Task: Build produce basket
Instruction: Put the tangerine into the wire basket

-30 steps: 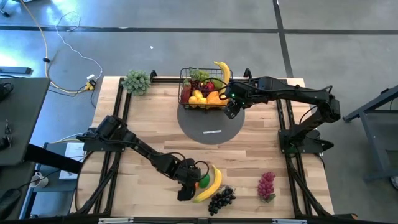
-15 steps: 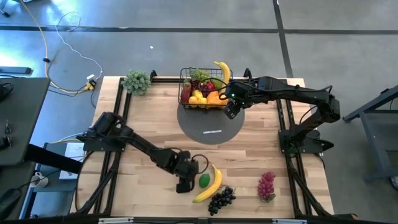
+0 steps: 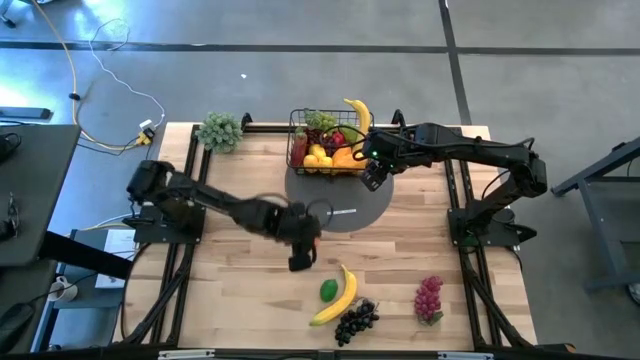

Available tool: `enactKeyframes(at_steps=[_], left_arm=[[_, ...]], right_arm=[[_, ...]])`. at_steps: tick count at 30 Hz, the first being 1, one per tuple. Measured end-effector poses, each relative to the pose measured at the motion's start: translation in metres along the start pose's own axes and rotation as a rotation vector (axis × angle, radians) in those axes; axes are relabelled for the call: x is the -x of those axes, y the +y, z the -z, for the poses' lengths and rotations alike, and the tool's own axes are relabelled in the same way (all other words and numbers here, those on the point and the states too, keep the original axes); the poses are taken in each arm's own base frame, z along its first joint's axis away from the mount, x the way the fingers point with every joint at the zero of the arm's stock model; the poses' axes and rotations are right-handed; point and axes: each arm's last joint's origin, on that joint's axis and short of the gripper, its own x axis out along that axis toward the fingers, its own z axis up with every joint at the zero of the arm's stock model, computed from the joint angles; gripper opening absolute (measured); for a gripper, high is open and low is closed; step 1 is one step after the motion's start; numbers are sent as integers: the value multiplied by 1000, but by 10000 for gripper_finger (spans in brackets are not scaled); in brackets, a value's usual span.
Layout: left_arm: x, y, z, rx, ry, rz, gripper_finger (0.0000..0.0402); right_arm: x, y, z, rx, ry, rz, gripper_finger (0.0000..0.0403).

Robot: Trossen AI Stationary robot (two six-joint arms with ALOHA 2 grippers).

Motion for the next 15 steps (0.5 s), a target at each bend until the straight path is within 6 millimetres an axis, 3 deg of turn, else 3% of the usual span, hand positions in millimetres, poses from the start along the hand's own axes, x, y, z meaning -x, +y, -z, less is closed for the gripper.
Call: enactKeyframes(at_steps=[9,15], left_arm=[[36,86,-26,69,-126,-129,111],[47,140,-34,100,-199,-224,111]], right_arm=[[0,-2,-1,-62,-41,55,224],[0,-2,-1,-129,-45,58,224]])
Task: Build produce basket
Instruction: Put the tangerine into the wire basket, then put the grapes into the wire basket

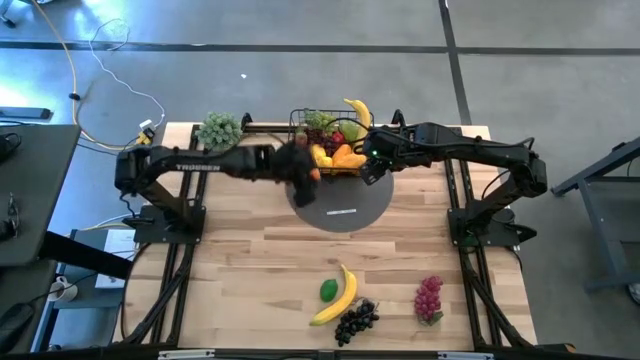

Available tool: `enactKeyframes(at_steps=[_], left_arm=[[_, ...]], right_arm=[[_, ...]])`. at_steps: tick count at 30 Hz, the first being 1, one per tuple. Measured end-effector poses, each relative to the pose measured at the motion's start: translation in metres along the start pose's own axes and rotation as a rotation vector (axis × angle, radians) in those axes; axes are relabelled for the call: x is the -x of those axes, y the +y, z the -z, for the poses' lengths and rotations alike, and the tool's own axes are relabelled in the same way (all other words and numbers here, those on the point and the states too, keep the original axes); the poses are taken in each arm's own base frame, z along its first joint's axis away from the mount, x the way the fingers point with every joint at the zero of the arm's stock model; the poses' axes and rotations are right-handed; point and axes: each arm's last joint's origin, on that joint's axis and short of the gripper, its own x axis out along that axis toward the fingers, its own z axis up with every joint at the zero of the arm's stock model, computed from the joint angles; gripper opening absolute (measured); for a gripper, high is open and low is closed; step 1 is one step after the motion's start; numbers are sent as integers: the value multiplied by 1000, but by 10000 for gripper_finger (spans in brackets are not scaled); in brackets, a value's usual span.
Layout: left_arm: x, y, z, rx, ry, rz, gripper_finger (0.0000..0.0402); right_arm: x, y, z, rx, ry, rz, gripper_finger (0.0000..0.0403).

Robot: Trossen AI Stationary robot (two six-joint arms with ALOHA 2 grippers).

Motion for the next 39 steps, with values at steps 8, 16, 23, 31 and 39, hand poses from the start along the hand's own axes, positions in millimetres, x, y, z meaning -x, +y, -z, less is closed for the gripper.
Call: enactKeyframes(at_steps=[8,16,23,31,39], left_arm=[[-4,51,-13,39,-120,-48,112],[-14,81,-8,18,-90,-98,114],[-36,89,-1,34,-47,-25,115],[-46,89,1,26,-35,-20,151],[-46,89,1,0,-35,-22,211]], right_arm=[[0,1,1,-104,24,-26,224],[-1,2,3,-202,59,-53,224],[-13,7,21,-271,165,-31,224],[-20,22,54,-386,272,18,224],[-18,42,100,-499,350,82,224]])
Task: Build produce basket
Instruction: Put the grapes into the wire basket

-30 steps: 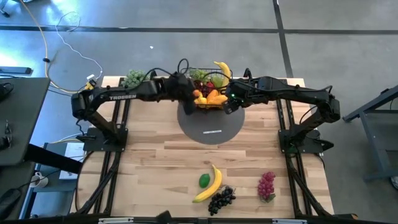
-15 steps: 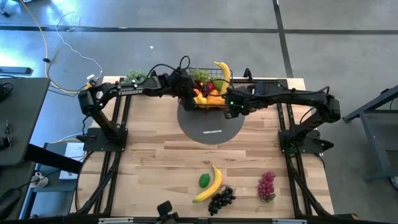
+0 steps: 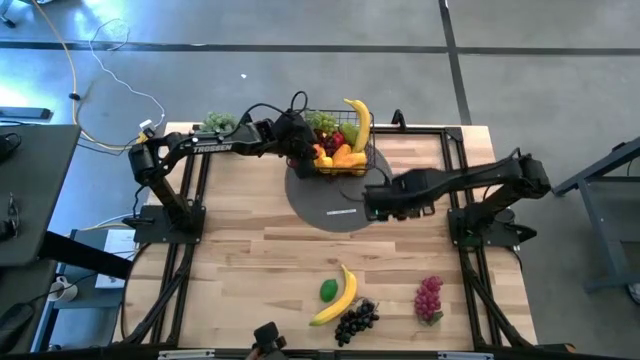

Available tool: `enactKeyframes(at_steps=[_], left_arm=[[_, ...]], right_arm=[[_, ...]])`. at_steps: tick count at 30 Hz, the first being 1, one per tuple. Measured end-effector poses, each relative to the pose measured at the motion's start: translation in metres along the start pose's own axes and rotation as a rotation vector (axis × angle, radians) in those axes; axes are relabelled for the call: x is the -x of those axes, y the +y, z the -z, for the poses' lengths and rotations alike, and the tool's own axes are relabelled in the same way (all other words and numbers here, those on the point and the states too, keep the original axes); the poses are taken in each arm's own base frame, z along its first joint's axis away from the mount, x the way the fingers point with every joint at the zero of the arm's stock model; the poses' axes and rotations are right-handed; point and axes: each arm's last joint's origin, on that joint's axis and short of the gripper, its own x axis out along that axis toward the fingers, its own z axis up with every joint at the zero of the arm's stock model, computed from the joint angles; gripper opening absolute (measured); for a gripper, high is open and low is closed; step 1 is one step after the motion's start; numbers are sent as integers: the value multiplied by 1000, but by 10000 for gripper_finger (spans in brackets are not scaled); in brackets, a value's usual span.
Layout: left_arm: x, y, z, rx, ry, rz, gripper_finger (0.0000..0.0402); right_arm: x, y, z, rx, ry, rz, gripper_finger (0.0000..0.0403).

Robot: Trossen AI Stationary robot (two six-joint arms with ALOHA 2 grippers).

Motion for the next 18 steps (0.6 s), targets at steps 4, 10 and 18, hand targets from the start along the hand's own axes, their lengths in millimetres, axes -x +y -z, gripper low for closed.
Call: enactKeyframes(at_steps=[4,10,18], left_arm=[[0,0,0,1,2,-8,226],[8,1,-3,0,-17,-36,228],[28,2,-11,0,-77,-43,228]], right_arm=[[-3,-3,24,-71,22,12,224],[-6,-9,57,-142,89,46,224],[-3,-20,94,-159,191,98,224]])
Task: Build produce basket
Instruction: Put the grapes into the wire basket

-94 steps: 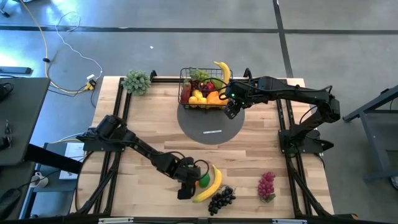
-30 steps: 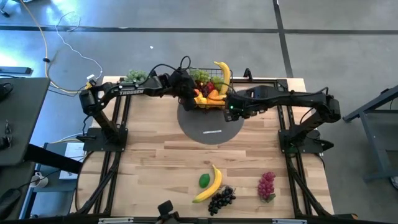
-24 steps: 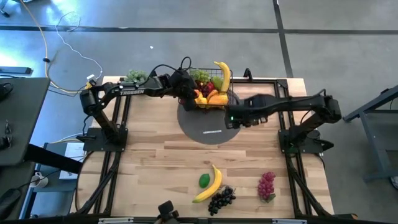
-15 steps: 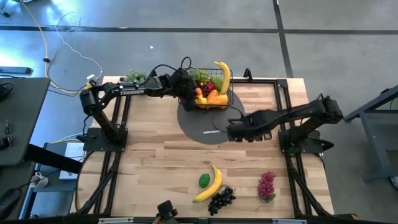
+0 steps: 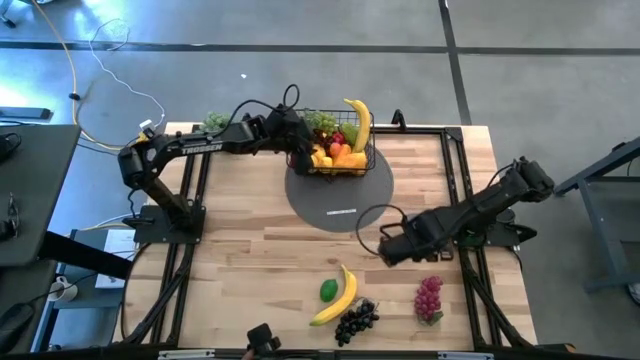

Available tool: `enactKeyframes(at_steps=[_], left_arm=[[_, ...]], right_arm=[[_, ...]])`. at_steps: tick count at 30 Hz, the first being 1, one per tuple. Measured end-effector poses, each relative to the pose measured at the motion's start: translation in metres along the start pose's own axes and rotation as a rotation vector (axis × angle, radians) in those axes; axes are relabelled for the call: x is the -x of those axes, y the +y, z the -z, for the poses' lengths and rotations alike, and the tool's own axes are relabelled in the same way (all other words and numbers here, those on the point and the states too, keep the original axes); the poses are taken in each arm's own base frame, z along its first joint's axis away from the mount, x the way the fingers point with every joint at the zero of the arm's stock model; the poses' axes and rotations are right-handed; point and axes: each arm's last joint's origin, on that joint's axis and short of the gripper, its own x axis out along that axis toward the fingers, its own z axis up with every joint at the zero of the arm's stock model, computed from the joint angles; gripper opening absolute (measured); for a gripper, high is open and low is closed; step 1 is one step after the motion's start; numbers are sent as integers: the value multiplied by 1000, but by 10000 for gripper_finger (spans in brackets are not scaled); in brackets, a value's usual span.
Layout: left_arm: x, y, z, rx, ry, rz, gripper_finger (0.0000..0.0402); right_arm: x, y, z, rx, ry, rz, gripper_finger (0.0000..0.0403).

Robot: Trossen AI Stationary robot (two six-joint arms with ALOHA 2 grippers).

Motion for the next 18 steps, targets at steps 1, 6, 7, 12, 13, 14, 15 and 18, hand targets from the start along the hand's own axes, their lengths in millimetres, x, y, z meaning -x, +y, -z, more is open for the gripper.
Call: enactKeyframes(at_steps=[1,6,7,12,13,14,15,18], left_arm=[[3,0,-1,0,-8,-1,228],[16,1,-7,16,-47,-6,228],[18,1,-7,18,-52,-6,227],[24,1,-9,44,-66,-8,227],[25,1,-9,53,-66,-7,227],[25,1,-9,61,-63,-7,227],[26,1,-9,67,-58,-6,227],[28,0,-8,76,-43,-1,227]], right_arm=[[0,-2,4,1,3,2,224],[-2,-12,27,-31,22,-20,225],[-3,-15,31,-44,24,-20,225],[-12,-24,51,-40,54,52,225],[-15,-25,55,-32,52,61,225],[-18,-25,58,-22,52,70,225],[-21,-25,61,-21,55,86,225],[-30,-28,71,-10,53,136,225]])
